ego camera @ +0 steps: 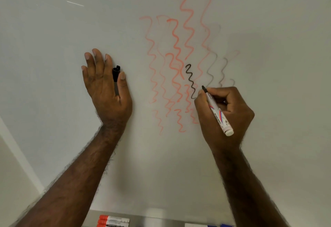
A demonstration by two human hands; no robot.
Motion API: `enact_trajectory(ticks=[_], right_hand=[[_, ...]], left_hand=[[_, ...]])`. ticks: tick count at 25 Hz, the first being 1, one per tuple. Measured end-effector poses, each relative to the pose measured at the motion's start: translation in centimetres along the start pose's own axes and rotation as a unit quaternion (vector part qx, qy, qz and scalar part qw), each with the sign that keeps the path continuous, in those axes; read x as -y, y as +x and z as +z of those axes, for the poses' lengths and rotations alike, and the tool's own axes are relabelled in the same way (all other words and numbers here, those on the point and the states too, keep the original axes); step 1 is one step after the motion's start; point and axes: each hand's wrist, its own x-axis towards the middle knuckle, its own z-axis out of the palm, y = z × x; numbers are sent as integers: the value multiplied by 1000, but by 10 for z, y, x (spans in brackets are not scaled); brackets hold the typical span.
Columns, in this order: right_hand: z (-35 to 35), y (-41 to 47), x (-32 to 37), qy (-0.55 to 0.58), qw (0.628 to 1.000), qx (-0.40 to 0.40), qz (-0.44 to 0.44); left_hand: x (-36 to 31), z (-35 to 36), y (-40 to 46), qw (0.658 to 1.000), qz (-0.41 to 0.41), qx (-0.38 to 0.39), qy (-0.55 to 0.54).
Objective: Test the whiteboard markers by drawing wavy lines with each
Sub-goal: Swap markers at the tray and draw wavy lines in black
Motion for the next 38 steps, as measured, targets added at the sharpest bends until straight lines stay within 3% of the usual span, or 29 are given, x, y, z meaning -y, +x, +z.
enact_trajectory(ticks=[16,24,27,32,38], right_hand=[[-5,-30,-24,-45,999,-4,-26],[-14,-46,-29,-52,997,48,-11],[-17,-47,-29,-49,992,114,13],[-20,-25,-22,-27,999,24,-8],[-21,-19,-31,-39,998,21,-40]], left_hand=[[0,-2,-3,1000,2,3,2],[1,-2,-3,1000,3,6,0],[1,-2,-4,1000,2,5,1],[0,-2,-6,1000,4,0,1],[0,-3,-6,1000,10,1,1]])
